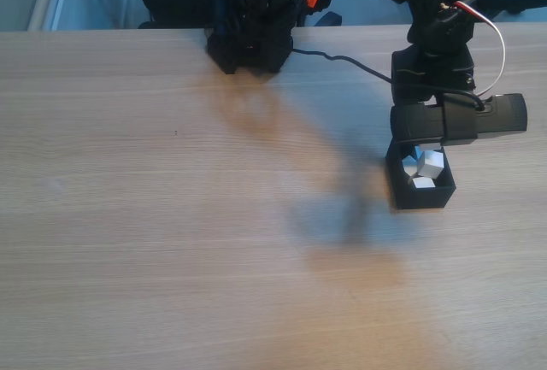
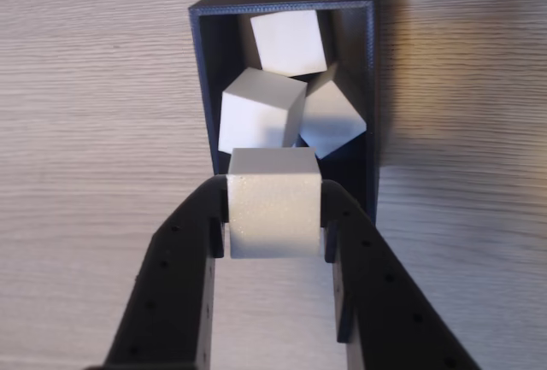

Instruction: Pick blocks and place them in the box.

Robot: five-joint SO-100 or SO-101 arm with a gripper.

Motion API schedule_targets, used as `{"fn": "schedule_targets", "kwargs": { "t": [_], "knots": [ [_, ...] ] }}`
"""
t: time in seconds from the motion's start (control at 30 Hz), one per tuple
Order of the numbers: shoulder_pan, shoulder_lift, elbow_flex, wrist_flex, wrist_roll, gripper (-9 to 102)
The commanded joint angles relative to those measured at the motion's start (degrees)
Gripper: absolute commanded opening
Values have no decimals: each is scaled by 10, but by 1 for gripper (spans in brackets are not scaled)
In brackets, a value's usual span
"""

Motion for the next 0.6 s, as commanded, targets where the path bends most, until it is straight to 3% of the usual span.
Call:
{"fn": "schedule_targets", "kwargs": {
  "t": [0.0, 0.3, 0.43, 0.57],
  "knots": [
    [3, 8, -28, 3, 9, 3],
    [22, 19, -4, 18, 25, 8],
    [26, 27, 5, 23, 23, 18],
    [29, 34, 11, 25, 18, 19]
  ]
}}
